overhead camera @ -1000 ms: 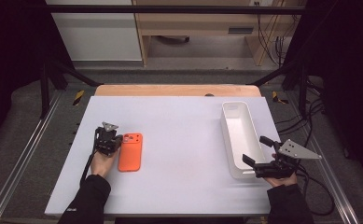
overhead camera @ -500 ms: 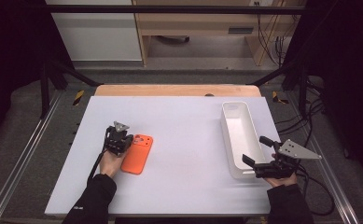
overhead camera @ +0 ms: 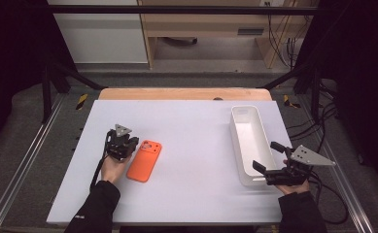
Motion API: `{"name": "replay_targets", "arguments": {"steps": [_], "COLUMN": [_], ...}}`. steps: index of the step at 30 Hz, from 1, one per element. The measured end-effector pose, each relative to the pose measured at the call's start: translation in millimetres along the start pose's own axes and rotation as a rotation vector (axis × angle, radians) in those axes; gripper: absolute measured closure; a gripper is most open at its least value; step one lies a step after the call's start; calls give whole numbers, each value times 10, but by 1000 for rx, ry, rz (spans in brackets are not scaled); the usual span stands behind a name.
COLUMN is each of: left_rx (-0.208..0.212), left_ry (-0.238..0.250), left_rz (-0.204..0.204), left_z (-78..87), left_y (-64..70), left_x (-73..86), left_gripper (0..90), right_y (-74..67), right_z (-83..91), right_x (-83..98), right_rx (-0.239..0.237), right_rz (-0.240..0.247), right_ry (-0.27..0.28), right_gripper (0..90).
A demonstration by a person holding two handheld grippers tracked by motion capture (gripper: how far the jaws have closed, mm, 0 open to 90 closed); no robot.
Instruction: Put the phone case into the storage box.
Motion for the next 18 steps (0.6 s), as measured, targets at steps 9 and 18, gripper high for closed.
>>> {"name": "replay_targets", "arguments": {"steps": [9, 18], "left_rx": [65, 106], "left_ry": [-23, -40], "left_rz": [-27, -52], "left_z": [215, 304], "left_y": [145, 310], "left_x": [-44, -7], "left_gripper": [457, 200], "right_y": [-1, -1], "right_z": [5, 7], "right_x": [-7, -11], "right_rx": [-1, -2], "right_rz": [0, 3], "right_ry": [6, 9], "right_gripper": [2, 2]}}
Point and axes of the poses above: each handheld gripper's, and its own axes: z roughly backward along the jaws, x roughly out of its underside, y roughly to its right, the point moved 9 cm from there along -z, roughly forward along the jaws, and after that the axes turned 10 degrees about z, right-handed, at the moved point
